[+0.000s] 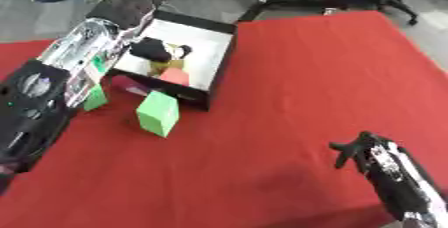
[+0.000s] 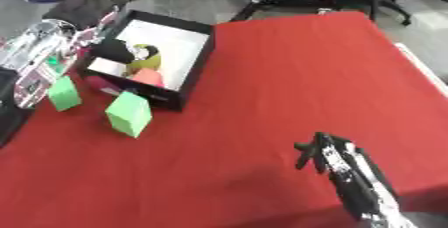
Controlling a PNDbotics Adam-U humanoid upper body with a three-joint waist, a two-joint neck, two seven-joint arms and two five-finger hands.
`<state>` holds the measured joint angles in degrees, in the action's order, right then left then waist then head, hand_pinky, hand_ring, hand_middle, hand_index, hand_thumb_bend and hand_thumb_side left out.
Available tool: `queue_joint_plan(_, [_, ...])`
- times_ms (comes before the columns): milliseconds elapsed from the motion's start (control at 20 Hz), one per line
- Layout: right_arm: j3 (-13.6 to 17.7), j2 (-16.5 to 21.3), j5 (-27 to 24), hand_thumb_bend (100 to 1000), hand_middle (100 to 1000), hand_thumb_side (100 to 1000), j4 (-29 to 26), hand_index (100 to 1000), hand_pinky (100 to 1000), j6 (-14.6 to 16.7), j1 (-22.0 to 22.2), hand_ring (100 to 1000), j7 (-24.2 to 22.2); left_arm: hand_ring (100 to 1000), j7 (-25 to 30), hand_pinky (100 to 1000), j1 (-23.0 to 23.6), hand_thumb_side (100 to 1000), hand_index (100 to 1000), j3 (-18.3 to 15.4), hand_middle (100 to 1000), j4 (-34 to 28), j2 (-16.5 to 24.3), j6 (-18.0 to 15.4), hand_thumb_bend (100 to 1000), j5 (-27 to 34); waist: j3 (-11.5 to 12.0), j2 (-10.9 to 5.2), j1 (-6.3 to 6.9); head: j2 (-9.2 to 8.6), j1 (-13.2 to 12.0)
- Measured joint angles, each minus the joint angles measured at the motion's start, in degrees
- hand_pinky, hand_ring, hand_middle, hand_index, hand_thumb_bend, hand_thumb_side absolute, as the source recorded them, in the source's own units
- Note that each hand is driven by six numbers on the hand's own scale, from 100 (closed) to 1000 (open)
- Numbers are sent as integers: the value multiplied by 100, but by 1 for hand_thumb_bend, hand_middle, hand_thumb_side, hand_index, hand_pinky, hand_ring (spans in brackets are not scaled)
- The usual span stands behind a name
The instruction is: Pick up objects on the table and place them in the box.
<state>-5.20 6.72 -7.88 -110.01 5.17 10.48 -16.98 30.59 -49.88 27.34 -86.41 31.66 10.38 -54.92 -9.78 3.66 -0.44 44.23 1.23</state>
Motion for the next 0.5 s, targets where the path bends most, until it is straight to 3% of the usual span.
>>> queue_joint_plan(250, [35, 1, 3, 100, 206, 667, 1, 470, 831, 11, 8, 445, 29, 919, 1605, 901, 485, 1000, 1000, -62, 977, -2040, 1178, -568, 705, 1010, 33, -2, 3, 0, 95])
queue_joint_plan(500, [58, 8, 3, 100, 206, 653, 1, 470, 831, 25, 5, 445, 45, 912, 2083, 895, 1201, 975, 1000, -10, 966, -2687, 1917, -1245, 711, 1348, 33, -4, 3, 0, 142])
